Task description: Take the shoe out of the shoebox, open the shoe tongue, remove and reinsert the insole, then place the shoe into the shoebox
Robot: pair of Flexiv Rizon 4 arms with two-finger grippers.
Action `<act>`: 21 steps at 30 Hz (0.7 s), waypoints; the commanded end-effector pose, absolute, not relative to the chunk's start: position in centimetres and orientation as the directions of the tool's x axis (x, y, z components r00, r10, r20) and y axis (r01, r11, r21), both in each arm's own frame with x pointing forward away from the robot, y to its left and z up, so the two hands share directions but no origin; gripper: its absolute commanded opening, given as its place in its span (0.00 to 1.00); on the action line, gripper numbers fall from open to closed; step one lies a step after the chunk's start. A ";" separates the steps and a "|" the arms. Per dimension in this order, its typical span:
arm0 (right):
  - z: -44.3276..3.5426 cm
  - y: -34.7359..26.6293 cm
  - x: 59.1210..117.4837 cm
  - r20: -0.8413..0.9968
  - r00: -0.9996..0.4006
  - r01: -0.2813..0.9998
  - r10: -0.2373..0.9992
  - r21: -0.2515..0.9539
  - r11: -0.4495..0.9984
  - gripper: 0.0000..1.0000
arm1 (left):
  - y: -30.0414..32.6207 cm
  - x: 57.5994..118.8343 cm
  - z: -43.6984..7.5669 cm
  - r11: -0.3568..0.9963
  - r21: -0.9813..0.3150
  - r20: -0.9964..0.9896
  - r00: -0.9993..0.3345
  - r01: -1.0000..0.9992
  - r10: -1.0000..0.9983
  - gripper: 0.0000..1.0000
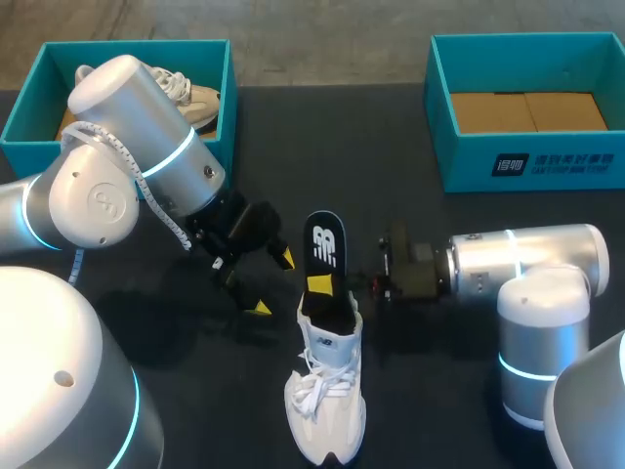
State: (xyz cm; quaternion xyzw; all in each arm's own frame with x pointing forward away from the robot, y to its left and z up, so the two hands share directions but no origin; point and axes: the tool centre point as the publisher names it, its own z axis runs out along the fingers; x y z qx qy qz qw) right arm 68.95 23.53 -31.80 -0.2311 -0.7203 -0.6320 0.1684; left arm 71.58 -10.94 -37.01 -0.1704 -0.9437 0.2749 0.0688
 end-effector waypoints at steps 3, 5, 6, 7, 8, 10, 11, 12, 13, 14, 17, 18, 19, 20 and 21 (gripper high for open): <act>-32.3 23.6 69.2 0.559 -0.820 0.571 0.122 0.814 0.105 0.00 | -10.9 71.6 -37.0 0.791 -0.542 0.036 -0.932 0.285 0.360 1.00; -32.6 23.6 69.2 0.570 -0.812 0.582 0.127 0.806 0.104 0.00 | -10.9 71.6 -37.0 0.791 -0.542 0.036 -0.932 0.285 0.360 1.00; -32.8 23.6 69.2 0.580 -0.804 0.593 0.128 0.799 0.103 0.00 | -10.9 71.6 -37.0 0.791 -0.542 0.036 -0.932 0.285 0.360 1.00; -33.1 23.6 69.1 0.588 -0.798 0.601 0.131 0.792 0.103 0.00 | -10.9 71.6 -37.0 0.791 -0.542 0.036 -0.932 0.285 0.360 1.00; -33.4 23.5 69.1 0.598 -0.790 0.612 0.133 0.784 0.103 0.00 | -10.9 71.6 -37.0 0.791 -0.542 0.036 -0.932 0.285 0.360 1.00; -34.0 23.5 68.8 0.619 -0.772 0.634 0.142 0.767 0.102 0.00 | -10.9 71.6 -37.0 0.791 -0.542 0.036 -0.932 0.285 0.360 1.00; -34.3 23.5 68.7 0.625 -0.768 0.639 0.142 0.763 0.100 0.00 | -10.9 71.6 -37.0 0.791 -0.542 0.036 -0.932 0.285 0.360 1.00; -34.5 23.4 68.4 0.629 -0.764 0.643 0.142 0.760 0.096 0.00 | -10.9 71.6 -37.0 0.791 -0.542 0.036 -0.932 0.285 0.360 1.00; -34.8 23.3 68.2 0.633 -0.761 0.647 0.144 0.757 0.092 0.00 | -10.9 71.6 -37.0 0.791 -0.542 0.036 -0.932 0.285 0.360 1.00; -35.0 23.3 67.9 0.636 -0.758 0.650 0.144 0.755 0.090 0.00 | -10.9 71.6 -37.0 0.791 -0.542 0.036 -0.932 0.285 0.360 1.00; -35.3 23.4 67.2 0.645 -0.750 0.660 0.147 0.746 0.089 0.00 | -10.9 71.6 -37.0 0.791 -0.542 0.036 -0.932 0.285 0.360 1.00; -35.4 23.4 67.0 0.649 -0.747 0.663 0.147 0.743 0.089 0.00 | -10.9 71.6 -37.0 0.791 -0.542 0.036 -0.932 0.285 0.360 1.00; -35.5 23.4 66.9 0.652 -0.744 0.667 0.147 0.740 0.088 0.00 | -10.9 71.6 -37.0 0.791 -0.542 0.036 -0.932 0.285 0.360 1.00; -35.6 23.5 66.7 0.659 -0.738 0.673 0.148 0.734 0.087 0.00 | -10.9 71.6 -37.0 0.791 -0.542 0.036 -0.932 0.285 0.360 1.00; -35.7 23.5 66.6 0.660 -0.736 0.675 0.148 0.733 0.088 0.00 | -10.9 71.6 -37.0 0.791 -0.542 0.036 -0.932 0.285 0.360 1.00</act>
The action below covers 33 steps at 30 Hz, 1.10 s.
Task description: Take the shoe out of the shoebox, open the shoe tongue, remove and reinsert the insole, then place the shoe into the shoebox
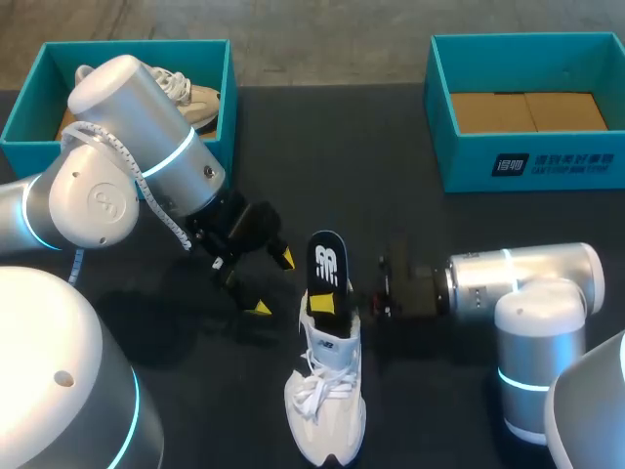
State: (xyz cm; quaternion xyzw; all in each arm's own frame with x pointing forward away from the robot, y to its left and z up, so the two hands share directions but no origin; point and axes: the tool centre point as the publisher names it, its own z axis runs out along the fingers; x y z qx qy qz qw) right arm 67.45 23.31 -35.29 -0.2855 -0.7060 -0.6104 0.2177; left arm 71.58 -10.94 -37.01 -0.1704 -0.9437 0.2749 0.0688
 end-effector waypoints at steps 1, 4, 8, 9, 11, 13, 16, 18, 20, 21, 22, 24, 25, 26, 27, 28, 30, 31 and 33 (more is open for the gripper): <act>-35.8 23.6 66.5 0.666 -0.731 0.681 0.149 0.727 0.090 0.00 | -10.9 71.6 -37.0 0.791 -0.542 0.036 -0.932 0.285 0.360 1.00; -36.1 23.8 66.3 0.674 -0.724 0.688 0.149 0.719 0.094 0.00 | -10.9 71.6 -37.0 0.791 -0.542 0.036 -0.932 0.285 0.360 1.00; -36.0 23.9 66.5 0.674 -0.725 0.687 0.144 0.721 0.087 0.00 | -10.9 71.6 -37.0 0.791 -0.542 0.036 -0.932 0.285 0.360 1.00; -35.9 23.9 66.6 0.671 -0.727 0.685 0.144 0.723 0.086 0.00 | -10.9 71.6 -37.0 0.791 -0.542 0.036 -0.932 0.285 0.360 1.00; -35.5 23.9 67.0 0.659 -0.738 0.672 0.143 0.736 0.081 0.23 | -10.9 71.6 -37.0 0.791 -0.542 0.036 -0.932 0.285 0.360 1.00; -35.1 23.9 67.3 0.650 -0.747 0.663 0.142 0.745 0.079 0.40 | -10.9 71.6 -37.0 0.791 -0.542 0.036 -0.932 0.285 0.360 1.00; -34.6 23.9 67.9 0.634 -0.760 0.647 0.142 0.758 0.083 0.40 | -10.9 71.6 -37.0 0.791 -0.542 0.036 -0.932 0.285 0.360 1.00; -34.3 23.9 68.2 0.626 -0.767 0.640 0.142 0.764 0.083 0.38 | -10.9 71.6 -37.0 0.791 -0.542 0.036 -0.932 0.285 0.360 1.00; -34.0 23.8 68.4 0.617 -0.774 0.630 0.142 0.772 0.082 0.38 | -10.9 71.6 -37.0 0.791 -0.542 0.036 -0.932 0.285 0.360 1.00; -33.8 23.8 68.5 0.613 -0.778 0.626 0.141 0.775 0.083 0.38 | -10.9 71.6 -37.0 0.791 -0.542 0.036 -0.932 0.285 0.360 1.00; -33.7 23.8 68.6 0.608 -0.781 0.621 0.140 0.779 0.083 0.38 | -10.9 71.6 -37.0 0.791 -0.542 0.036 -0.932 0.285 0.360 1.00; -33.6 23.8 68.7 0.602 -0.787 0.615 0.139 0.784 0.084 0.38 | -10.9 71.6 -37.0 0.791 -0.542 0.036 -0.932 0.285 0.360 1.00; -33.5 23.8 68.8 0.599 -0.789 0.612 0.139 0.786 0.085 0.38 | -10.9 71.6 -37.0 0.791 -0.542 0.036 -0.932 0.285 0.360 1.00; -33.5 23.8 68.8 0.596 -0.790 0.610 0.139 0.788 0.086 0.37 | -10.9 71.6 -37.0 0.791 -0.542 0.036 -0.932 0.285 0.360 1.00; -33.4 23.8 68.8 0.595 -0.792 0.608 0.139 0.789 0.087 0.36 | -10.9 71.6 -37.0 0.791 -0.542 0.036 -0.932 0.285 0.360 1.00; -33.4 23.8 68.8 0.593 -0.793 0.606 0.139 0.791 0.088 0.35 | -10.9 71.6 -37.0 0.791 -0.542 0.036 -0.932 0.285 0.360 1.00; -33.3 23.7 68.8 0.588 -0.796 0.602 0.142 0.793 0.093 0.35 | -10.9 71.6 -37.0 0.791 -0.542 0.036 -0.932 0.285 0.360 1.00; -33.2 23.6 68.8 0.586 -0.797 0.601 0.144 0.793 0.099 0.34 | -10.9 71.6 -37.0 0.791 -0.542 0.036 -0.932 0.285 0.360 1.00; -33.1 23.3 68.7 0.586 -0.797 0.601 0.145 0.793 0.103 0.34 | -10.9 71.6 -37.0 0.791 -0.542 0.036 -0.932 0.285 0.360 1.00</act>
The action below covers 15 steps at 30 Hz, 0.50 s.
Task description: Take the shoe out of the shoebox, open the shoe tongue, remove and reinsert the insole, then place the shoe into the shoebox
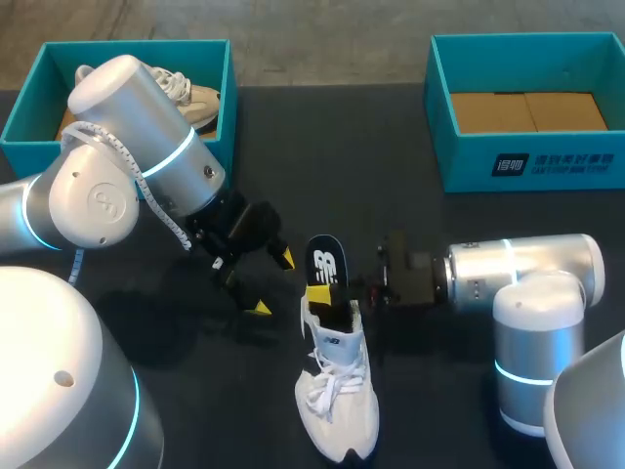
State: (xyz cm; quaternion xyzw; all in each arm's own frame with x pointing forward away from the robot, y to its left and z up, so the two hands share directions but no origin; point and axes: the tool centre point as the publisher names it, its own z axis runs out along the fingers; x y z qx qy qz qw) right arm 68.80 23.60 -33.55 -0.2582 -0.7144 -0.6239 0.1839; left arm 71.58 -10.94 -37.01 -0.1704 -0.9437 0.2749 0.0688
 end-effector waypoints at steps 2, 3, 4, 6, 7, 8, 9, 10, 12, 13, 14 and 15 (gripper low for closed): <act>-33.0 23.1 68.7 0.588 -0.795 0.604 0.151 0.789 0.112 0.33 | -10.9 71.6 -37.0 0.791 -0.542 0.036 -0.932 0.285 0.360 1.00; -33.0 23.0 68.6 0.589 -0.794 0.605 0.151 0.788 0.114 0.32 | -10.9 71.6 -37.0 0.791 -0.542 0.036 -0.932 0.285 0.360 1.00; -32.9 22.9 68.6 0.590 -0.794 0.606 0.148 0.787 0.117 0.31 | -10.9 71.6 -37.0 0.791 -0.542 0.036 -0.932 0.285 0.360 1.00; -32.8 22.7 68.6 0.590 -0.794 0.606 0.144 0.787 0.118 0.31 | -10.9 71.6 -37.0 0.791 -0.542 0.036 -0.932 0.285 0.360 1.00; -32.7 22.7 68.5 0.589 -0.796 0.604 0.139 0.788 0.119 0.31 | -10.9 71.6 -37.0 0.791 -0.542 0.036 -0.932 0.285 0.360 1.00; -32.6 22.7 68.5 0.589 -0.796 0.604 0.138 0.788 0.119 0.31 | -10.9 71.6 -37.0 0.791 -0.542 0.036 -0.932 0.285 0.360 1.00; -32.6 22.7 68.5 0.588 -0.797 0.603 0.138 0.789 0.120 0.30 | -10.9 71.6 -37.0 0.791 -0.542 0.036 -0.932 0.285 0.360 1.00; -32.5 22.7 68.6 0.588 -0.797 0.602 0.138 0.789 0.121 0.29 | -10.9 71.6 -37.0 0.791 -0.542 0.036 -0.932 0.285 0.360 1.00; -32.4 22.8 68.7 0.587 -0.798 0.602 0.137 0.789 0.123 0.24 | -10.9 71.6 -37.0 0.791 -0.542 0.036 -0.932 0.285 0.360 1.00; -32.4 22.8 68.7 0.587 -0.798 0.602 0.137 0.789 0.124 0.00 | -10.9 71.6 -37.0 0.791 -0.542 0.036 -0.932 0.285 0.360 1.00; -32.4 22.8 68.8 0.588 -0.797 0.603 0.138 0.788 0.125 0.00 | -10.9 71.6 -37.0 0.791 -0.542 0.036 -0.932 0.285 0.360 1.00; -32.5 22.7 68.8 0.590 -0.795 0.605 0.139 0.786 0.126 0.00 | -10.9 71.6 -37.0 0.791 -0.542 0.036 -0.932 0.285 0.360 1.00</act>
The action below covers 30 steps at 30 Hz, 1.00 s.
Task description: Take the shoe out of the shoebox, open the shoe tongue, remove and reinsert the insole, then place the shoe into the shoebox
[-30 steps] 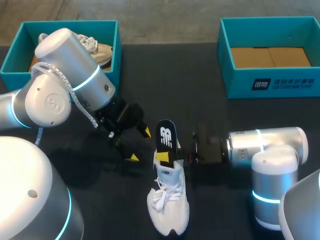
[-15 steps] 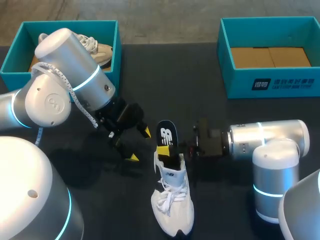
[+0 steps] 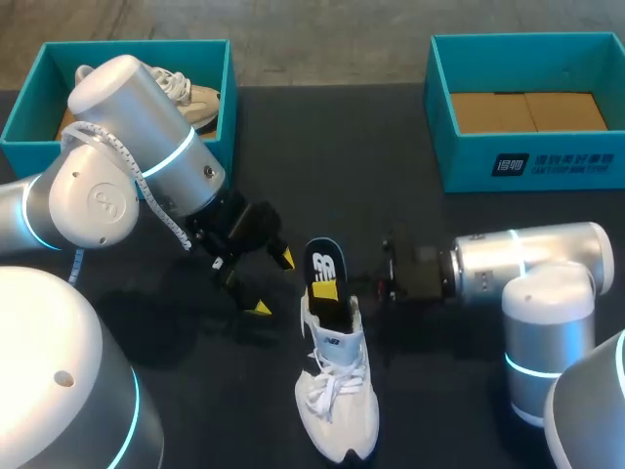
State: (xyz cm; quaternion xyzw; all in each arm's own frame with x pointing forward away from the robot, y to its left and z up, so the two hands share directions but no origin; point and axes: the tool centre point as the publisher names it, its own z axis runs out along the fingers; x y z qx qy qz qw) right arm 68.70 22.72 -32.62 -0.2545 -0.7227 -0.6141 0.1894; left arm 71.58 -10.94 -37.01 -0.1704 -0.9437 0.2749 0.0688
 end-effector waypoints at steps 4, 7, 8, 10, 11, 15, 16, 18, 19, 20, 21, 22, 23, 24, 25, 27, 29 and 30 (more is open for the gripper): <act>-33.0 22.6 68.9 0.606 -0.783 0.621 0.140 0.775 0.122 0.00 | -10.9 71.6 -37.0 0.791 -0.542 0.036 -0.932 0.285 0.360 1.00; -33.5 22.5 68.9 0.623 -0.770 0.638 0.140 0.761 0.120 0.00 | -10.9 71.6 -37.0 0.791 -0.542 0.036 -0.932 0.285 0.360 1.00; -33.7 22.6 68.9 0.628 -0.765 0.643 0.140 0.756 0.121 0.00 | -10.9 71.6 -37.0 0.791 -0.542 0.036 -0.932 0.285 0.360 1.00; -34.0 22.6 68.8 0.639 -0.756 0.654 0.142 0.746 0.127 0.00 | -10.9 71.6 -37.0 0.791 -0.542 0.036 -0.932 0.285 0.360 1.00; -34.2 22.6 68.7 0.645 -0.751 0.660 0.144 0.740 0.129 0.00 | -10.9 71.6 -37.0 0.791 -0.542 0.036 -0.932 0.285 0.360 1.00; -34.8 22.6 68.1 0.660 -0.736 0.677 0.153 0.723 0.137 0.00 | -10.9 71.6 -37.0 0.791 -0.542 0.036 -0.932 0.285 0.360 1.00; -34.9 22.6 67.9 0.662 -0.733 0.680 0.157 0.719 0.139 0.00 | -10.9 71.6 -37.0 0.791 -0.542 0.036 -0.932 0.285 0.360 1.00; -35.1 22.7 67.6 0.668 -0.725 0.688 0.168 0.709 0.152 0.00 | -10.9 71.6 -37.0 0.791 -0.542 0.036 -0.932 0.285 0.360 1.00; -35.2 22.8 67.5 0.671 -0.722 0.692 0.172 0.705 0.156 0.00 | -10.9 71.6 -37.0 0.791 -0.542 0.036 -0.932 0.285 0.360 1.00; -35.4 22.9 67.4 0.674 -0.718 0.695 0.174 0.700 0.161 0.00 | -10.9 71.6 -37.0 0.791 -0.542 0.036 -0.932 0.285 0.360 1.00; -35.4 22.9 67.3 0.674 -0.716 0.698 0.181 0.697 0.167 0.00 | -10.9 71.6 -37.0 0.791 -0.542 0.036 -0.932 0.285 0.360 1.00; -35.5 23.0 67.3 0.672 -0.715 0.698 0.190 0.695 0.171 0.00 | -10.9 71.6 -37.0 0.791 -0.542 0.036 -0.932 0.285 0.360 1.00; -35.4 23.1 67.2 0.670 -0.717 0.697 0.191 0.696 0.171 0.00 | -10.9 71.6 -37.0 0.791 -0.542 0.036 -0.932 0.285 0.360 1.00; -35.4 23.1 67.1 0.666 -0.722 0.692 0.190 0.701 0.172 0.00 | -10.9 71.6 -37.0 0.791 -0.542 0.036 -0.932 0.285 0.360 1.00; -35.3 23.1 67.0 0.661 -0.726 0.687 0.189 0.706 0.172 0.00 | -10.9 71.6 -37.0 0.791 -0.542 0.036 -0.932 0.285 0.360 1.00; -35.1 23.1 66.9 0.657 -0.731 0.682 0.186 0.711 0.171 0.00 | -10.9 71.6 -37.0 0.791 -0.542 0.036 -0.932 0.285 0.360 1.00; -35.0 23.1 66.9 0.653 -0.735 0.678 0.184 0.715 0.170 0.00 | -10.9 71.6 -37.0 0.791 -0.542 0.036 -0.932 0.285 0.360 1.00; -34.9 23.1 66.9 0.652 -0.736 0.677 0.183 0.716 0.169 0.00 | -10.9 71.6 -37.0 0.791 -0.542 0.036 -0.932 0.285 0.360 1.00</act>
